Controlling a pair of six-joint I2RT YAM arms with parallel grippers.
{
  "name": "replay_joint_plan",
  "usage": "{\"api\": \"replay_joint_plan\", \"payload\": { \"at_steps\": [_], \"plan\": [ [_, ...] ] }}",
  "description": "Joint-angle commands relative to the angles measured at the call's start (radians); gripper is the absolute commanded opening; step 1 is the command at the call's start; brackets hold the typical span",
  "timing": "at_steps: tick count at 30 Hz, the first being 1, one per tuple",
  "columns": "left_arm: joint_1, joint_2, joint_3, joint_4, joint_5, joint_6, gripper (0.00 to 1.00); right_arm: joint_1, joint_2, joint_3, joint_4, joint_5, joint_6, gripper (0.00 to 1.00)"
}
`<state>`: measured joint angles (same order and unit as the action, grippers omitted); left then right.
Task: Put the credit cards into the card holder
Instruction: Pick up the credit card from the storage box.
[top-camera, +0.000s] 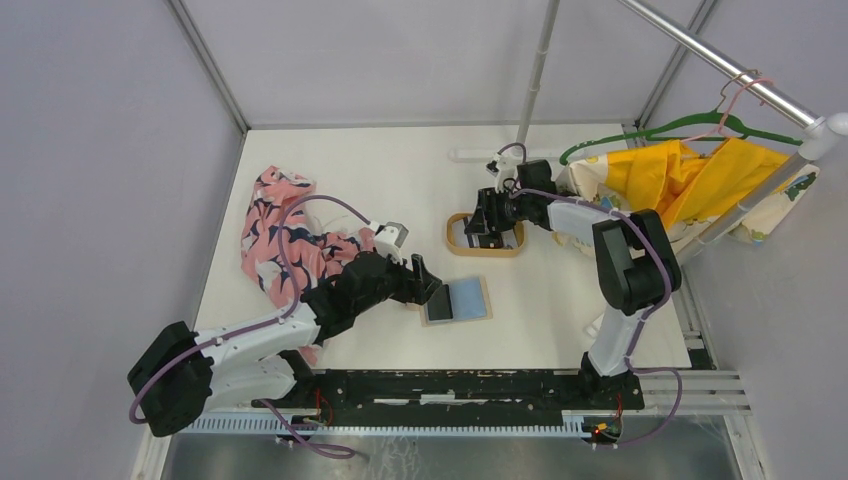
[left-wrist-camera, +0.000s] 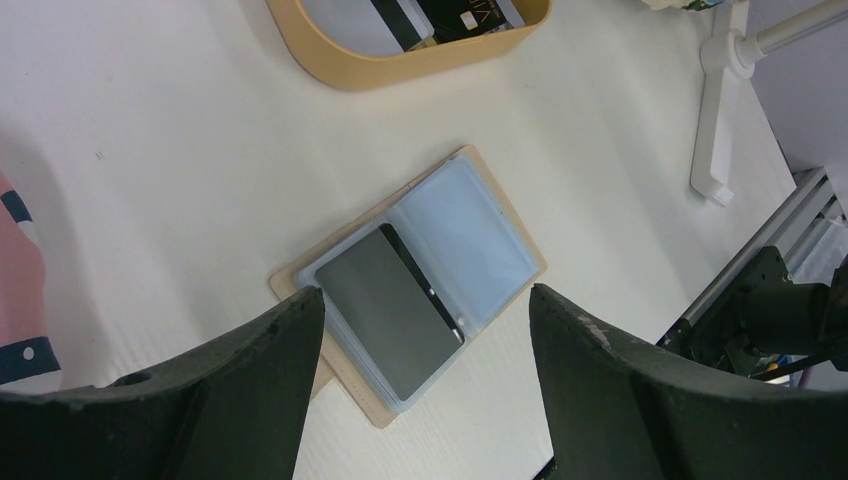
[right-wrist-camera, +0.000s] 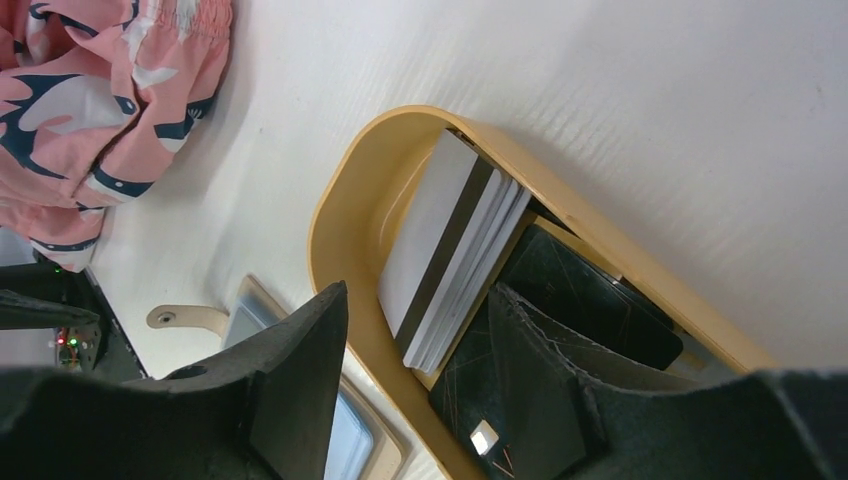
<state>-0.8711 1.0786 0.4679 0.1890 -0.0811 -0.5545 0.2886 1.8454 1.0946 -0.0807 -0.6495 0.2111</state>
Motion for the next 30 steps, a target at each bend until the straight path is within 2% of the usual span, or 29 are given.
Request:
{"api": "replay_joint_plan", "payload": {
  "at_steps": [1,8,10,11,16,21,25,30],
  "plan": [
    [0.001,0.004,0.018,0.056,-0.022,0.041,0.81,0.0,0.03,0.04,0.025,-0.037,0.041,0.6],
    [0.0,0.0,0.02,0.055,-0.021,0.039,0.81,0.002,0.051,0.03,0.07,-0.117,0.113,0.58],
    [0.0,-0.002,0.017,0.054,-0.023,0.038,0.81,0.002,0.04,0.009,0.129,-0.17,0.155,0.58],
    [0.0,-0.003,0.016,0.053,-0.023,0.036,0.81,0.002,0.031,0.0,0.155,-0.19,0.182,0.54],
    [0.0,-0.001,0.014,0.055,-0.023,0.033,0.81,0.002,0.001,-0.037,0.24,-0.246,0.255,0.53],
    [0.0,0.009,0.021,0.056,-0.017,0.031,0.81,0.006,0.016,-0.029,0.206,-0.216,0.229,0.49],
    [0.001,0.009,0.02,0.056,-0.014,0.029,0.81,0.012,0.031,-0.031,0.209,-0.212,0.243,0.49],
    [0.0,0.004,0.017,0.056,-0.015,0.028,0.81,0.017,0.033,-0.007,0.133,-0.144,0.169,0.52]
  ]
}}
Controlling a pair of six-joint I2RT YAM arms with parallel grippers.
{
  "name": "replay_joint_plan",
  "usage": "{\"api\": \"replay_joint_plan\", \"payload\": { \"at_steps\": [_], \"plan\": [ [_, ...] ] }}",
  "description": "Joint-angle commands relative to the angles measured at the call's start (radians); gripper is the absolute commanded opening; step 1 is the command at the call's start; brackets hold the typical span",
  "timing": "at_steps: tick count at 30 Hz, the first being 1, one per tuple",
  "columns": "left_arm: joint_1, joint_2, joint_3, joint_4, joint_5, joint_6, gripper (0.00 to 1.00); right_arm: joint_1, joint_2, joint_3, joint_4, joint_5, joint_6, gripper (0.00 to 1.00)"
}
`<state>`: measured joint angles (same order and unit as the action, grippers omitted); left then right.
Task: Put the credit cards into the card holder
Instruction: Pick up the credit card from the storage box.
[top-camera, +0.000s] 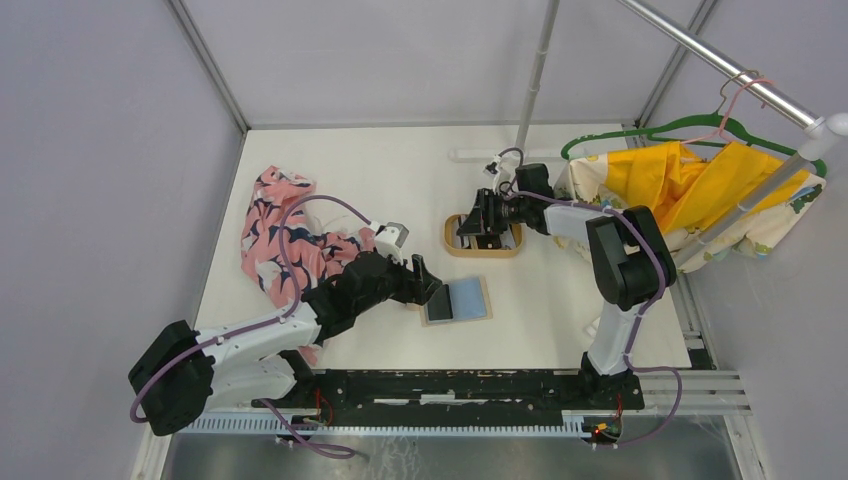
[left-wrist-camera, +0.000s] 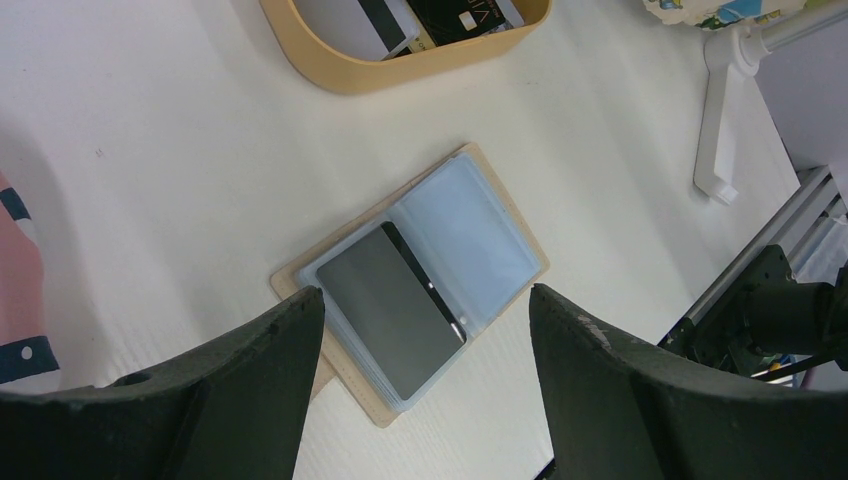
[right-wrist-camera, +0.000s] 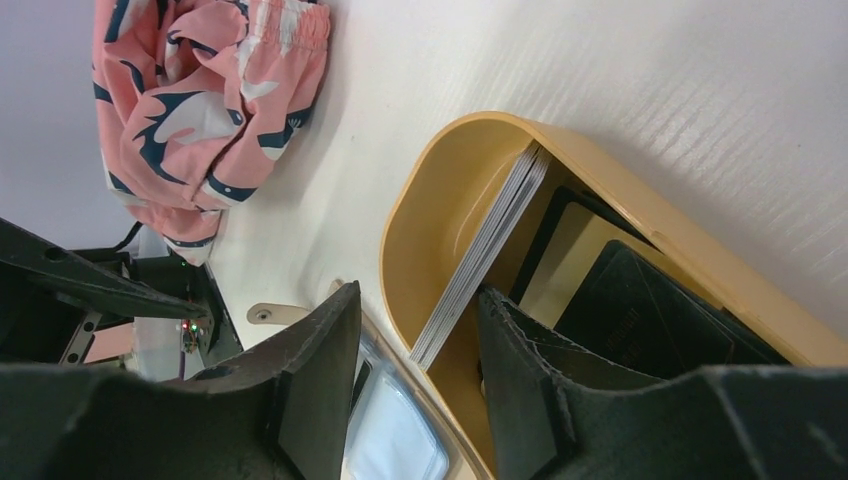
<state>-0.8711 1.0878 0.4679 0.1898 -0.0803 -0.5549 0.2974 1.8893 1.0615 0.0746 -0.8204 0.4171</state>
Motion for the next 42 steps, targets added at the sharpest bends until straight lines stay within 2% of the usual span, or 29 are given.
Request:
{"api": "replay_joint_plan", "payload": {
  "at_steps": [1,7,16,31,42],
  "plan": [
    [0.0,-0.004,0.018,0.055,-0.015,0.029,0.81,0.01,-0.008,0.025,-0.022,0.024,-0.035,0.53],
    [0.001,0.001,0.018,0.056,-0.013,0.029,0.81,0.025,0.015,0.036,-0.024,0.021,-0.037,0.54],
    [0.0,-0.004,0.018,0.05,-0.013,0.029,0.81,0.039,0.08,0.106,-0.129,0.074,-0.078,0.56],
    [0.0,-0.009,0.02,0.046,-0.015,0.027,0.81,-0.008,0.003,0.039,-0.005,-0.044,0.058,0.52],
    [0.0,-0.018,0.023,0.032,-0.019,0.03,0.81,-0.05,-0.018,0.012,-0.002,-0.044,0.053,0.5]
  ]
}}
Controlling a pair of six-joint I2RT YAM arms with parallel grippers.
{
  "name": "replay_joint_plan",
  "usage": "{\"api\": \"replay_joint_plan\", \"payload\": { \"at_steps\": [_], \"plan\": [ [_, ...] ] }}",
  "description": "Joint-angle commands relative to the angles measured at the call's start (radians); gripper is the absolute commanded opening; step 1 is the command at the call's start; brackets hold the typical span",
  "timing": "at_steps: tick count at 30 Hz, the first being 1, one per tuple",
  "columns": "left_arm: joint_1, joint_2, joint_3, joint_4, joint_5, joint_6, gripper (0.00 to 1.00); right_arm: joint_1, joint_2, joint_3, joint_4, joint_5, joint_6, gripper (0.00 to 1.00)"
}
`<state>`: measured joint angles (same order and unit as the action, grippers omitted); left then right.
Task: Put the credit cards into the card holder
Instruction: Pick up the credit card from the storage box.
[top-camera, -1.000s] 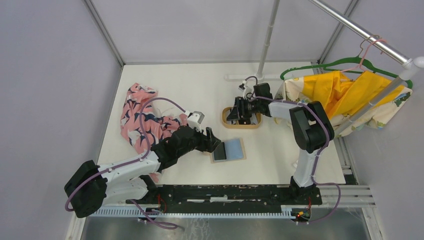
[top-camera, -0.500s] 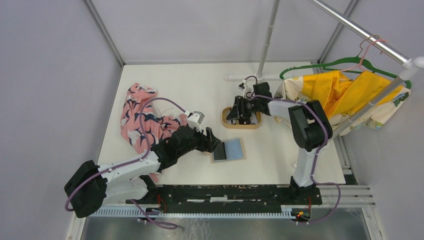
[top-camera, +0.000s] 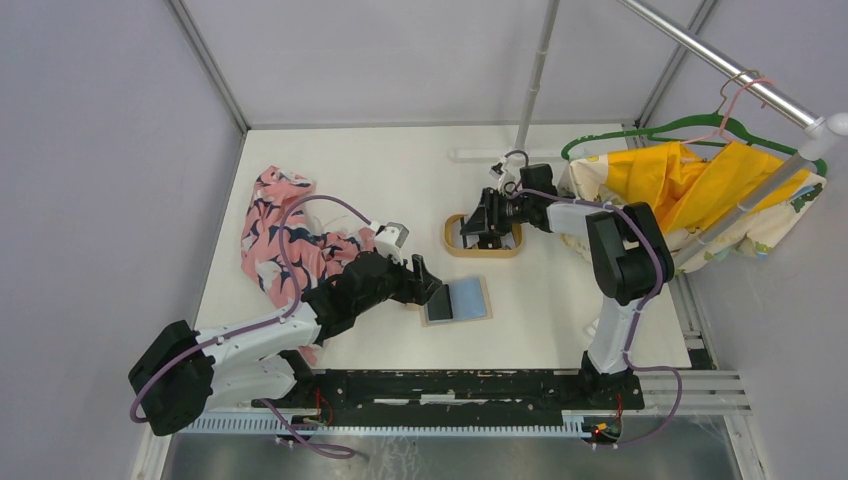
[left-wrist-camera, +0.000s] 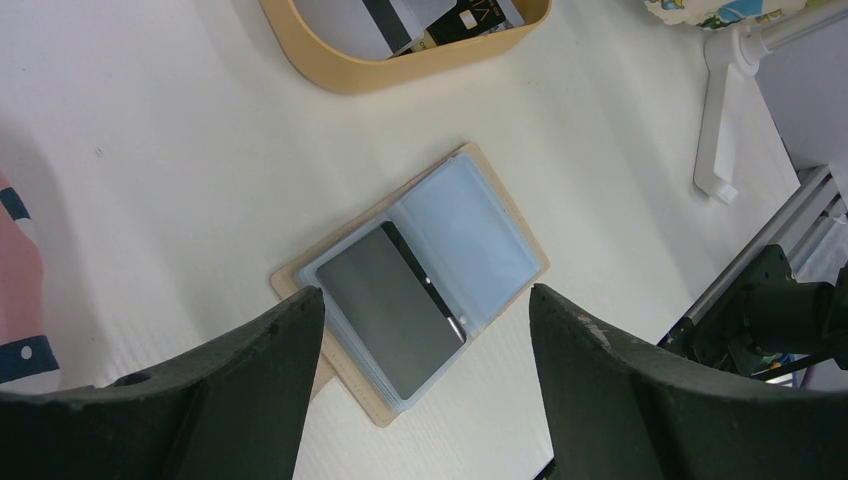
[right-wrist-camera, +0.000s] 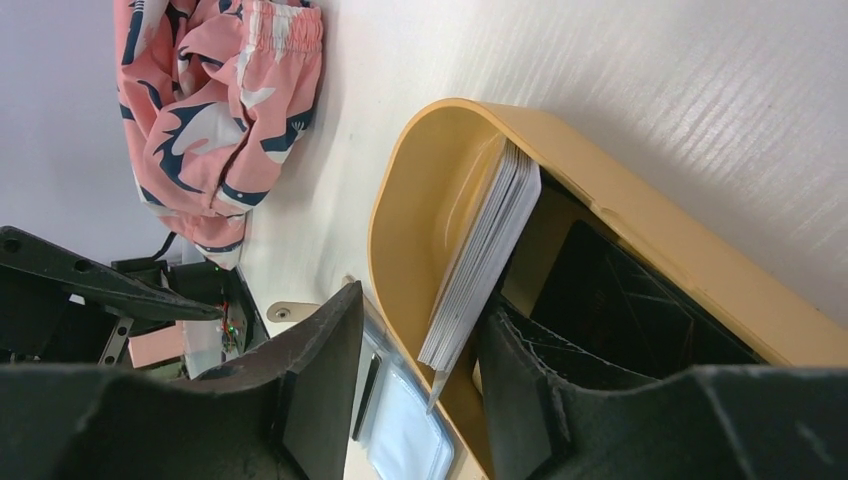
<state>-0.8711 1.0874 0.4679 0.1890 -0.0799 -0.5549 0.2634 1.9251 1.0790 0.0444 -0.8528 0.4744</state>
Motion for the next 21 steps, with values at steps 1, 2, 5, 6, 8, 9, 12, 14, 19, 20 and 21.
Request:
{"api": "replay_joint_plan", "payload": {
  "at_steps": [1,2,5,6,8,9,12,14,19,20,21],
  "plan": [
    [0.0,-0.019,0.023,0.031,-0.02,0.03,0.81,-0.018,-0.054,-0.006,0.02,-0.002,-0.013,0.5],
    [0.0,-0.02,0.023,0.03,-0.021,0.03,0.81,-0.021,-0.053,-0.007,0.009,0.007,-0.022,0.5],
    [-0.001,-0.025,0.023,0.026,-0.021,0.032,0.81,-0.027,-0.052,-0.006,-0.01,0.031,-0.043,0.45],
    [0.0,-0.026,0.023,0.024,-0.02,0.032,0.81,-0.028,-0.05,-0.006,-0.016,0.037,-0.049,0.45],
    [0.0,-0.03,0.021,0.021,-0.024,0.032,0.81,-0.03,-0.052,-0.006,-0.024,0.046,-0.058,0.44],
    [0.0,-0.033,0.021,0.019,-0.024,0.033,0.81,-0.033,-0.055,-0.005,-0.029,0.05,-0.061,0.44],
    [0.0,-0.038,0.018,0.017,-0.026,0.032,0.81,-0.043,-0.06,-0.013,-0.032,0.053,-0.067,0.4],
    [0.0,-0.039,0.017,0.016,-0.027,0.032,0.81,-0.05,-0.063,-0.017,-0.032,0.054,-0.066,0.38],
    [-0.001,-0.041,0.017,0.014,-0.025,0.03,0.81,-0.059,-0.064,-0.027,-0.033,0.058,-0.068,0.24],
    [0.0,-0.043,0.018,0.014,-0.023,0.03,0.81,-0.062,-0.065,-0.028,-0.036,0.061,-0.068,0.21],
    [0.0,-0.044,0.018,0.012,-0.024,0.03,0.81,-0.065,-0.069,-0.03,-0.038,0.065,-0.071,0.17]
  ]
}}
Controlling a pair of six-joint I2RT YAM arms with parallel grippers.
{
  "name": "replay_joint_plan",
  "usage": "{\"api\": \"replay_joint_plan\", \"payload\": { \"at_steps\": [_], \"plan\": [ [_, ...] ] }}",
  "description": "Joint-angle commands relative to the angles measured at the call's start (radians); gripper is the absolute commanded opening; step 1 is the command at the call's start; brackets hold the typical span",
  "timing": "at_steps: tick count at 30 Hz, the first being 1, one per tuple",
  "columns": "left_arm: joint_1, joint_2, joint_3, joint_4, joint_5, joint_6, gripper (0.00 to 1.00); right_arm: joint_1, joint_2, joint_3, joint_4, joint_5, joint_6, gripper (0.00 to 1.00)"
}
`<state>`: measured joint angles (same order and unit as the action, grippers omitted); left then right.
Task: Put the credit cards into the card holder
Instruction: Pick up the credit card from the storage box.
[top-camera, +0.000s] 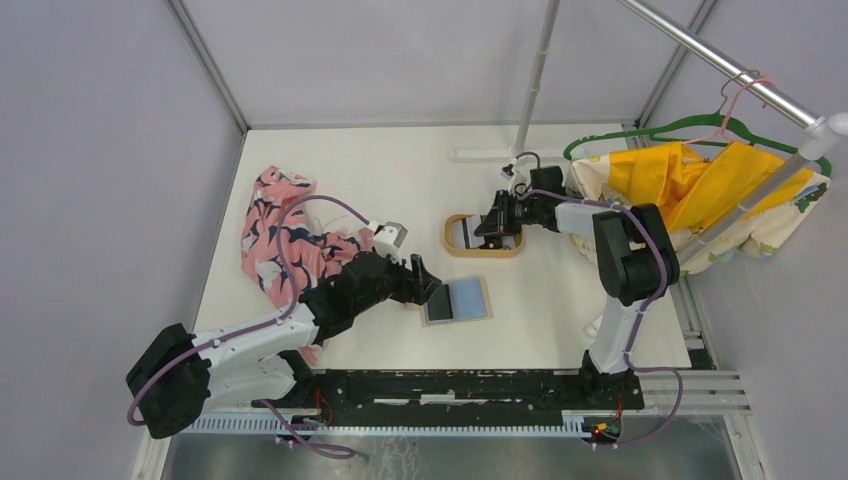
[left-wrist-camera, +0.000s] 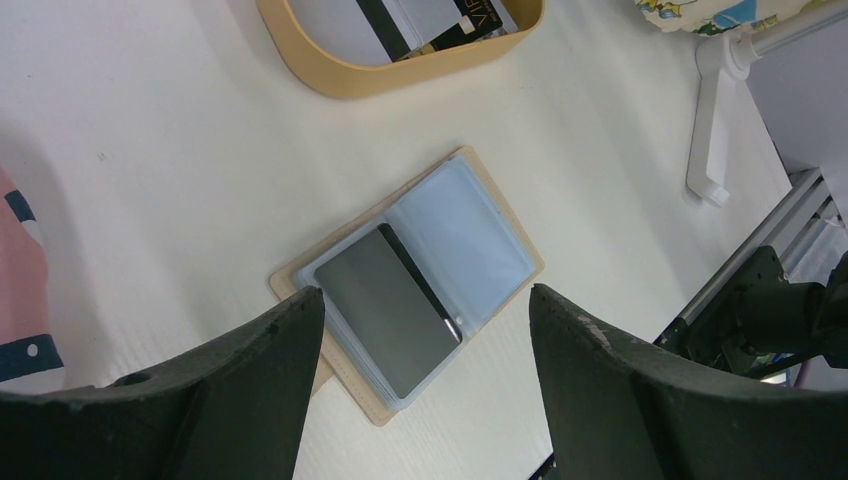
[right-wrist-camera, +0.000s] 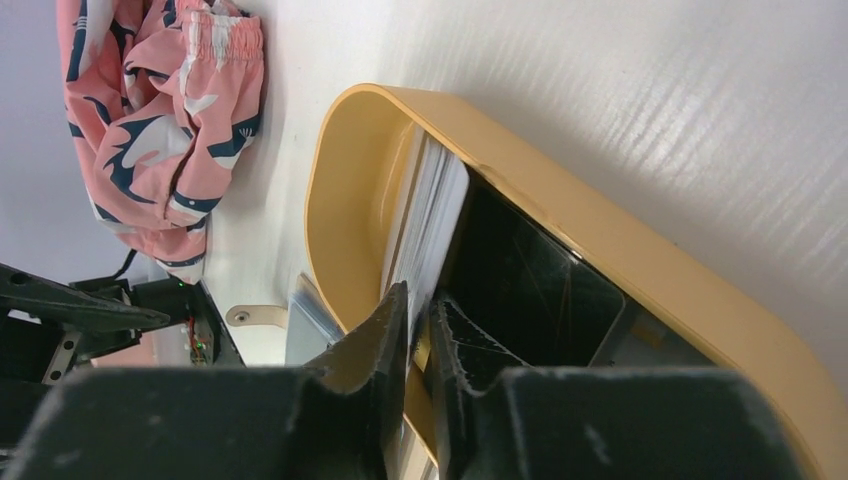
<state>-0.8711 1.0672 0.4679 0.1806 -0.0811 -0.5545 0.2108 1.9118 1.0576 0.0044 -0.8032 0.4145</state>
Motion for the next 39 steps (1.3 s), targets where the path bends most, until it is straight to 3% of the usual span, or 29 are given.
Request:
{"api": "replay_joint_plan", "payload": {
  "at_steps": [1,7,21,31,35,39],
  "plan": [
    [0.0,-0.025,0.016,0.02,-0.023,0.029,0.81,-0.013,-0.059,-0.008,-0.001,0.018,-0.016,0.14],
    [0.0,-0.045,0.018,0.017,-0.019,0.022,0.81,-0.027,-0.111,-0.023,-0.003,0.043,-0.036,0.01],
    [0.001,-0.152,-0.026,0.087,-0.055,-0.057,0.81,-0.048,-0.264,-0.116,-0.012,0.045,-0.066,0.0],
    [0.003,-0.148,-0.029,0.148,-0.021,-0.059,0.84,-0.049,-0.374,-0.234,0.216,-0.141,0.007,0.0],
    [0.003,-0.166,-0.067,0.212,-0.015,-0.077,0.98,-0.049,-0.416,-0.3,0.342,-0.213,0.055,0.0],
    [0.02,-0.18,-0.126,0.337,0.036,-0.103,1.0,-0.049,-0.454,-0.385,0.548,-0.316,0.15,0.0]
  ]
}}
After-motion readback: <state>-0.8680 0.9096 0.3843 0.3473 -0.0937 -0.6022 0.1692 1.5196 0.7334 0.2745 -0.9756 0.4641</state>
